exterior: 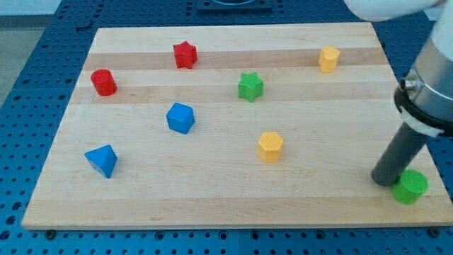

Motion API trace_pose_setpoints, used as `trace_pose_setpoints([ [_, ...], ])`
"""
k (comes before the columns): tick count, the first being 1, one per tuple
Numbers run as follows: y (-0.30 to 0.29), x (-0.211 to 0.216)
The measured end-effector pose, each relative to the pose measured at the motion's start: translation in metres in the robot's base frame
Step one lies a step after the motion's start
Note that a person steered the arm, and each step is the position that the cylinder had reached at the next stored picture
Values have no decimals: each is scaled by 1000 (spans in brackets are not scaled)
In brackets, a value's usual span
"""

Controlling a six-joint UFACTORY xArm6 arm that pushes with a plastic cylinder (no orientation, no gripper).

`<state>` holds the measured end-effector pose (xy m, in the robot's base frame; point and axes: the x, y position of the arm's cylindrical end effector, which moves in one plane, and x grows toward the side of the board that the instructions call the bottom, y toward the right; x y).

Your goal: Move the yellow hexagon towards the bottom right

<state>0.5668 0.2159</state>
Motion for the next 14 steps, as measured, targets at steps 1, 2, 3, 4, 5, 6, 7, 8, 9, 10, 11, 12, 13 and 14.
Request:
trace_pose_setpoints([
  [1, 8, 5],
  [2, -17, -12],
  [3, -62, -52],
  [4, -112, -85],
  [5, -173, -89],
  [6, -202, -82],
  [7, -192, -68],
  [8, -152, -63],
  [9, -111, -57],
  [10, -86, -49],
  [11, -97, -49],
  [12, -124, -47],
  [13, -154, -49],
  [14, -153, -40],
])
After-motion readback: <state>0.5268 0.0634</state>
